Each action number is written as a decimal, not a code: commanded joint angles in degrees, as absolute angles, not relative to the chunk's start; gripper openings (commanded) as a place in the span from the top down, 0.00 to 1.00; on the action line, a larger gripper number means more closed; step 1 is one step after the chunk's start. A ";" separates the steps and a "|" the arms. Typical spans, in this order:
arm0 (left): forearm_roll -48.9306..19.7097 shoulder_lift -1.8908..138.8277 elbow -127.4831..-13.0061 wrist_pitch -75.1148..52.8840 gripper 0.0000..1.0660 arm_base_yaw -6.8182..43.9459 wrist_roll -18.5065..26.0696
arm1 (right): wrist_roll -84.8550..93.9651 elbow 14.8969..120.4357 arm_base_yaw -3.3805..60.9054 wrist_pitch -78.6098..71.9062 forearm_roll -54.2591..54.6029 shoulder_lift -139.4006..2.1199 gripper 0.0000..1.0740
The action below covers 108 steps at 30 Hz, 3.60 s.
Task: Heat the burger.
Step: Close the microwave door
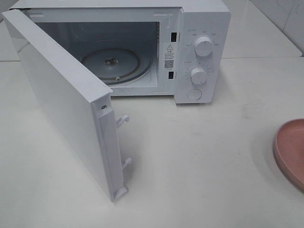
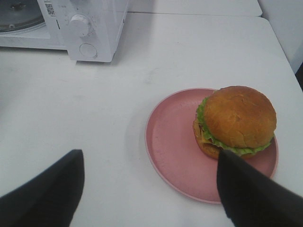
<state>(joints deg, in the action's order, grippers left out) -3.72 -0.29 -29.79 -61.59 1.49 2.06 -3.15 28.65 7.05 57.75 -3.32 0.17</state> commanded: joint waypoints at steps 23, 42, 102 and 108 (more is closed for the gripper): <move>-4.13 -0.63 -29.56 -61.19 0.08 1.20 2.01 | -2.64 28.48 6.65 57.18 -3.38 1.89 0.30; -4.13 0.86 -32.20 -58.56 0.11 1.20 1.83 | -2.64 28.48 6.65 57.18 -3.38 1.89 0.30; 11.17 57.87 -14.67 30.31 1.00 1.43 -9.45 | -2.64 28.48 6.65 57.18 -3.38 1.89 0.30; 15.41 64.00 -14.67 36.55 1.00 1.55 -13.24 | -2.64 28.48 6.65 57.18 -3.38 1.89 0.30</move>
